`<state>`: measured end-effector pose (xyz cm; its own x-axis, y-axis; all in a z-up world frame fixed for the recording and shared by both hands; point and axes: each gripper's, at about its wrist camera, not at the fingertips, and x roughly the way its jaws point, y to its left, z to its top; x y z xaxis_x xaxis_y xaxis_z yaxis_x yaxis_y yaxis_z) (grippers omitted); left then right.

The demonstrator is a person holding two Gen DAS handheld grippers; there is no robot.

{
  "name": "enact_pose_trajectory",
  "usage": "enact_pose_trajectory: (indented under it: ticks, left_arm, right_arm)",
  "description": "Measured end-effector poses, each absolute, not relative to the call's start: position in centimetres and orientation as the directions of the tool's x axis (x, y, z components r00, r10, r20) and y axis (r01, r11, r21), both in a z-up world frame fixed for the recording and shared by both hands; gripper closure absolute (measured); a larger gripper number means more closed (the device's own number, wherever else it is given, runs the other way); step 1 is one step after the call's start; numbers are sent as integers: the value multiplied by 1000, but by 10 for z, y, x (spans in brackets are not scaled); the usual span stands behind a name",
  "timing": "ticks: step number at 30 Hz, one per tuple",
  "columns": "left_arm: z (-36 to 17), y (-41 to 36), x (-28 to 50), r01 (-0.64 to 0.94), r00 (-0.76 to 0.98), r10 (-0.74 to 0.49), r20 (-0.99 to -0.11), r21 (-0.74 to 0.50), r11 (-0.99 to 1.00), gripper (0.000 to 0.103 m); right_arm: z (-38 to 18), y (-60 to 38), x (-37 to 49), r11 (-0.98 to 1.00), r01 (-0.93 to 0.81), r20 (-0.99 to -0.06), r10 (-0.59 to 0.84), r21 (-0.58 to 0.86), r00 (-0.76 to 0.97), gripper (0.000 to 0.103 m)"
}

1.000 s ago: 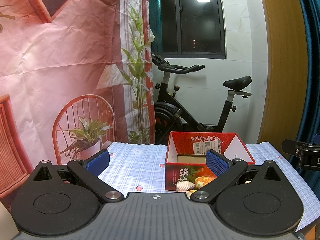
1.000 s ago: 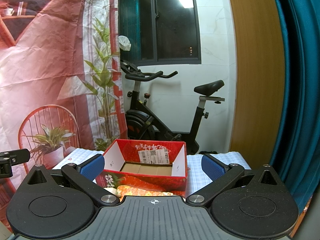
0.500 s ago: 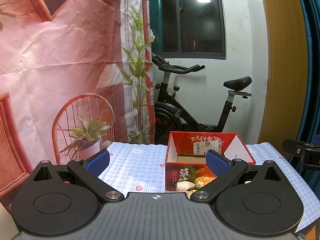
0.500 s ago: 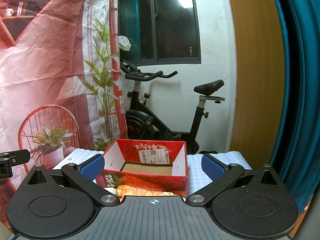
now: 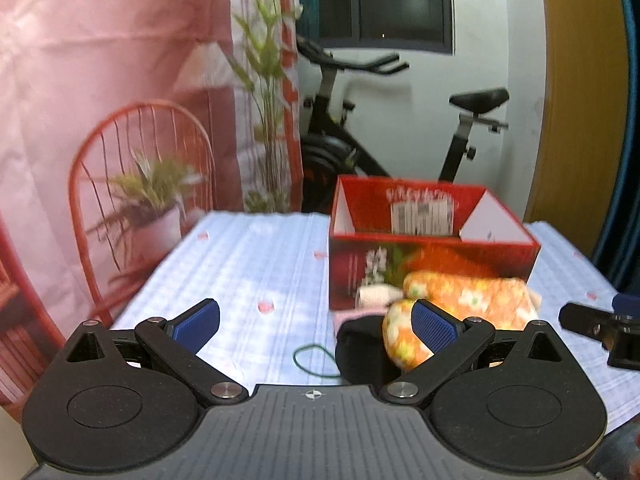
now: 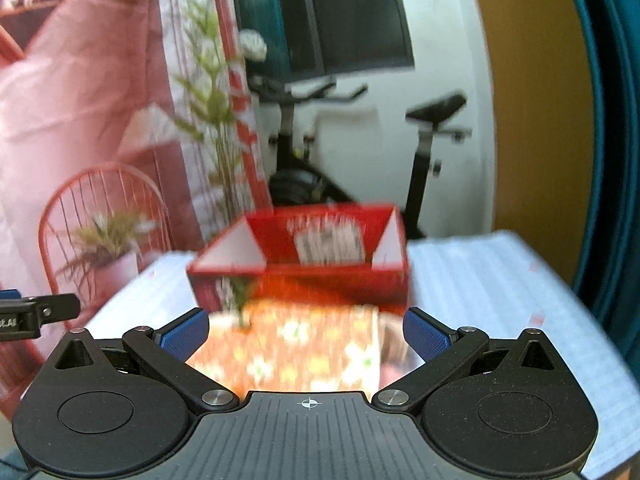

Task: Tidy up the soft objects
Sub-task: 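Close the left gripper on the orange floral oven mitt while the right gripper grasps its other end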

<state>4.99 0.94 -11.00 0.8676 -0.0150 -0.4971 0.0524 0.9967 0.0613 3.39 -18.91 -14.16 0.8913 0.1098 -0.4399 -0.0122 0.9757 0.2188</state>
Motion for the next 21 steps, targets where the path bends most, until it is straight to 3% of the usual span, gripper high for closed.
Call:
enact_pose_trajectory:
  ticks: [4, 14, 21]
  left_arm:
    - [-128, 15, 63, 56, 843, -36, -537, 20, 998, 1]
    - [-140, 8, 78, 103, 818, -88, -568, -6, 995, 10]
    - [-154, 13, 96, 108, 779, -126, -614, -66, 992, 21]
  right_arm:
    - [-164, -183, 41, 977, 26, -500, 84, 210, 862, 0]
    - [-187, -198, 52, 972, 52, -526, 79, 229, 847, 1]
    - [-202, -205, 64, 966, 46, -550, 105, 254, 829, 10]
